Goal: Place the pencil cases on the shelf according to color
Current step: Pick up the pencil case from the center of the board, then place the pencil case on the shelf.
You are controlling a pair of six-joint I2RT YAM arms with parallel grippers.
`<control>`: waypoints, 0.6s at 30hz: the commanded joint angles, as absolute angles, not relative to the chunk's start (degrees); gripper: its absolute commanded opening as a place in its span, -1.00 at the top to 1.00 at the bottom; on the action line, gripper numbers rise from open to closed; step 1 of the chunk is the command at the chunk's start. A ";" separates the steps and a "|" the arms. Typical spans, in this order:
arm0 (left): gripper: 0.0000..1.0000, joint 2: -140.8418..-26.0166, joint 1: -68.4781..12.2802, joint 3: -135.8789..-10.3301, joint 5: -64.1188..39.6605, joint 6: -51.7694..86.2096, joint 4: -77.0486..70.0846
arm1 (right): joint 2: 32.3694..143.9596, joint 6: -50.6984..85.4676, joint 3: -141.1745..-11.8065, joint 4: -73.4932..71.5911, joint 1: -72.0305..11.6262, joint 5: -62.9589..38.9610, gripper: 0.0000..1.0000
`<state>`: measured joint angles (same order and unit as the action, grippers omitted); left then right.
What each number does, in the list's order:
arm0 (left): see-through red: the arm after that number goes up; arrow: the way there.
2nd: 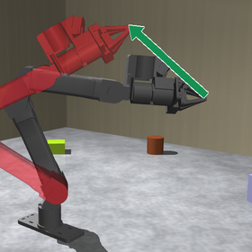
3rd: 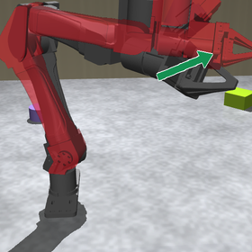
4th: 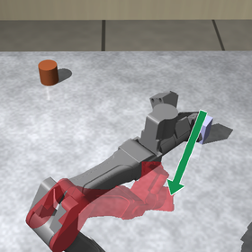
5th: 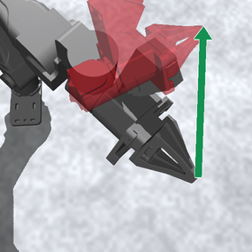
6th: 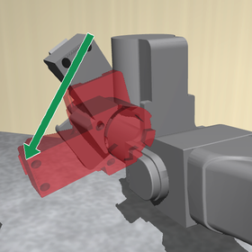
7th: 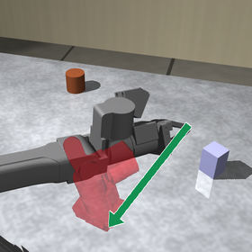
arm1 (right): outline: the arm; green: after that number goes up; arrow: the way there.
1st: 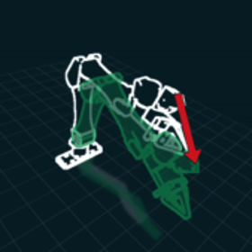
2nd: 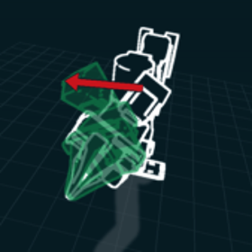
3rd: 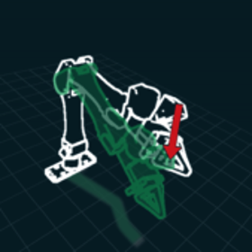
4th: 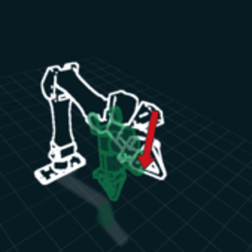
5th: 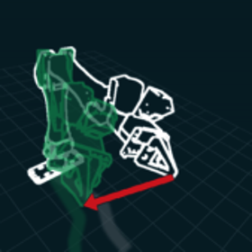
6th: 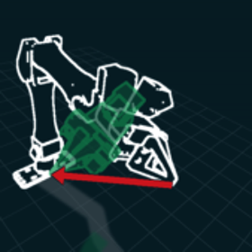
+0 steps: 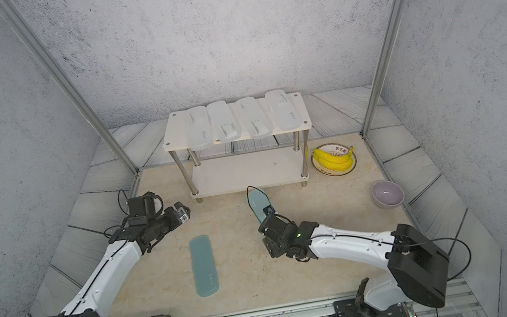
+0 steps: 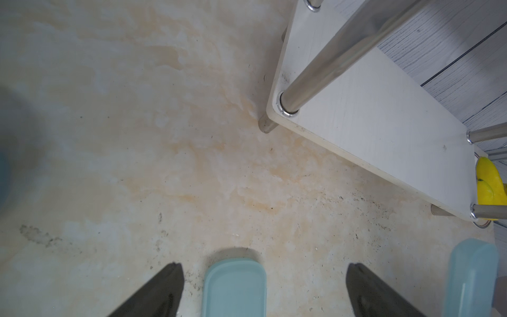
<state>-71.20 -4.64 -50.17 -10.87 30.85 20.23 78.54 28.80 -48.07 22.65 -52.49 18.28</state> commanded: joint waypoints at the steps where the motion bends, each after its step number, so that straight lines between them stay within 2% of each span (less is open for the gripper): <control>1: -0.97 -71.88 -4.84 -53.14 -10.85 29.43 17.47 | 77.50 28.65 -49.49 19.79 -48.84 19.55 0.04; 9: -0.98 -73.71 -4.93 -54.46 -13.44 31.21 18.31 | 83.84 31.20 -53.67 14.37 -40.61 11.16 0.04; 18: -0.97 -70.93 -4.95 -51.32 -11.29 29.87 17.92 | 93.69 31.51 -61.05 14.24 -38.60 12.89 0.06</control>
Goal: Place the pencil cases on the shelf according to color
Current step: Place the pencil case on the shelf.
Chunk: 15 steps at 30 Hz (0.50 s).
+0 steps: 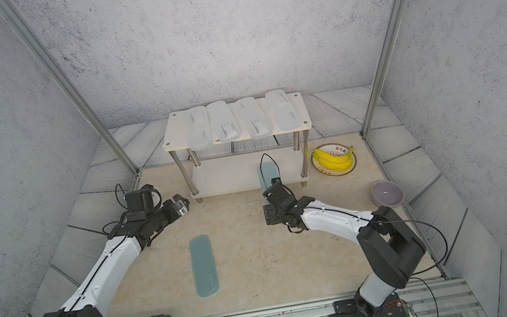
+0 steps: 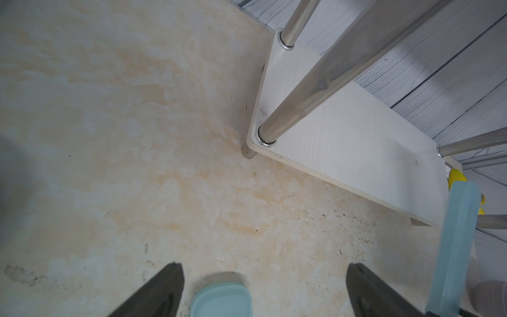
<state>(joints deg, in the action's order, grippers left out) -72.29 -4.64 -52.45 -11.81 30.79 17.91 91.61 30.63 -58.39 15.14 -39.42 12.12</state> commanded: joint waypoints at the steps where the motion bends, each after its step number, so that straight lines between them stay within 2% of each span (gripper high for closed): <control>1: -0.97 -70.98 -4.99 -51.03 -11.55 30.03 17.56 | 94.87 31.70 -61.94 14.28 -38.01 13.29 0.06; 15: -0.97 -74.33 -4.90 -50.89 -15.62 31.80 15.91 | 108.23 29.54 -74.70 18.36 -32.24 13.71 0.03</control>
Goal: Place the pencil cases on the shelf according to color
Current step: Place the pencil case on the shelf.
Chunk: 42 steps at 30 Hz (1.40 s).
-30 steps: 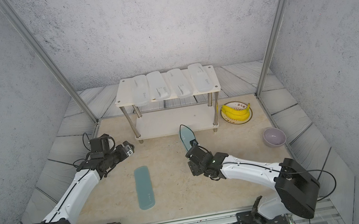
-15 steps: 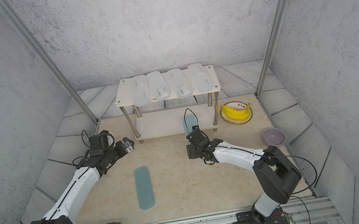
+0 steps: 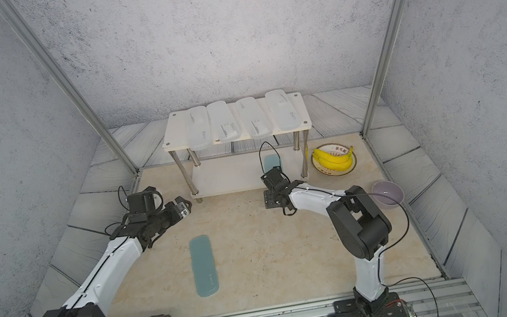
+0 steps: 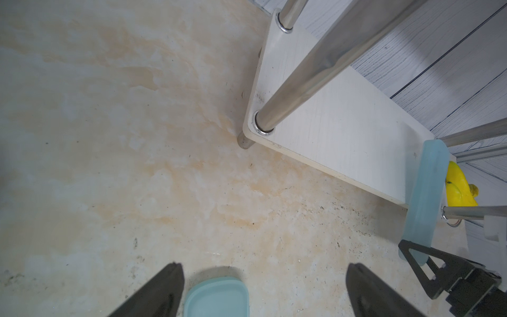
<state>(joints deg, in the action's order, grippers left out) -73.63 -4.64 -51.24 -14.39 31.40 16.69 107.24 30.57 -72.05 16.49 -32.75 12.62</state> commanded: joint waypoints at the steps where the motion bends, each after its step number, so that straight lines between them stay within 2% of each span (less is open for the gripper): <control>1: -0.97 -74.44 -4.96 -50.89 -15.77 31.88 15.91 | 108.88 29.53 -75.72 19.20 -31.94 13.71 0.00; 2: -0.97 -74.53 -4.93 -50.80 -15.97 31.93 15.82 | 109.28 29.53 -76.47 19.92 -31.70 13.63 -0.05; 7: -0.97 -74.58 -4.85 -50.45 -14.48 32.53 15.64 | 110.52 29.57 -79.52 22.72 -31.42 13.75 -0.62; 14: -0.98 -74.51 -4.84 -50.83 -15.27 32.26 15.89 | 108.78 29.10 -80.08 25.98 -31.36 13.56 -0.86; 42: -0.97 -69.66 -4.85 -50.30 -12.39 30.89 16.26 | 92.94 34.57 -64.22 25.48 -33.07 11.66 -0.87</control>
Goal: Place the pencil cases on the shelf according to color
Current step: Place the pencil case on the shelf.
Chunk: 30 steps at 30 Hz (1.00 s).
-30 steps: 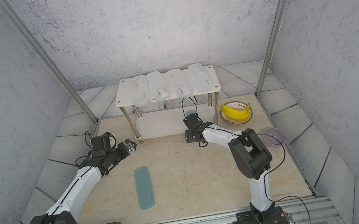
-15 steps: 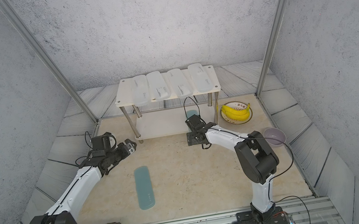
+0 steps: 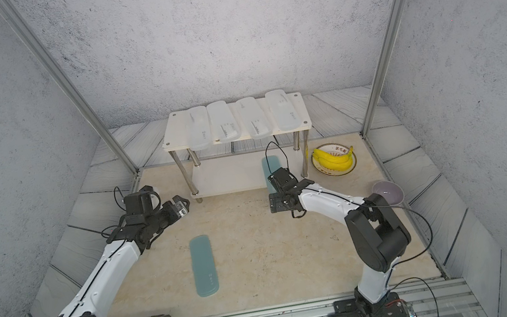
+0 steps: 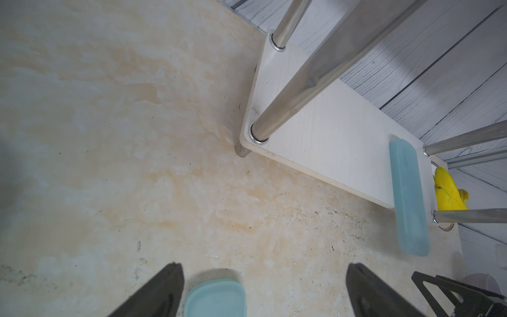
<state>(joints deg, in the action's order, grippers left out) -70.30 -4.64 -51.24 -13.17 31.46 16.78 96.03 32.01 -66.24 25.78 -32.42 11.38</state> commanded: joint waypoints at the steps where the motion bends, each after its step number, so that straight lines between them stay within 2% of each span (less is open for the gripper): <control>1: -0.97 -69.70 -4.84 -50.19 -12.39 30.86 16.30 | 91.80 35.69 -62.55 24.65 -33.24 11.78 -0.84; 2: -0.98 -69.74 -4.83 -50.25 -12.35 30.86 16.32 | 90.83 36.32 -60.82 23.61 -33.37 11.57 -0.80; 5: -0.97 -69.79 -4.88 -49.60 -12.25 31.15 16.27 | 89.06 36.93 -56.77 20.07 -33.48 9.78 -0.48; 7: -0.97 -70.07 -4.88 -48.51 -12.22 31.87 15.51 | 89.91 36.79 -57.21 20.30 -33.44 9.06 -0.04; 8: -0.97 -70.21 -4.86 -47.97 -12.13 32.03 15.32 | 90.58 36.62 -57.87 20.42 -33.43 8.97 0.11; 11: -0.98 -71.00 -4.89 -47.12 -11.04 32.71 16.65 | 93.10 36.33 -59.51 18.87 -33.40 9.13 0.37; 17: -0.99 -70.61 -4.83 -45.26 -10.10 33.05 20.18 | 101.50 35.06 -65.95 16.19 -32.68 9.32 0.61; 22: -0.99 -68.68 -4.88 -42.19 -8.68 33.64 21.42 | 106.17 33.00 -71.10 15.95 -32.34 11.51 0.62; 30: -1.00 -68.50 -5.44 -40.06 -12.19 35.66 20.11 | 109.73 29.18 -75.38 16.54 -31.59 13.83 0.62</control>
<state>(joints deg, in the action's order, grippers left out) -69.30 -4.69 -40.95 -10.83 34.68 20.47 108.77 31.33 -74.08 15.94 -32.05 11.29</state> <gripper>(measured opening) 0.998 0.190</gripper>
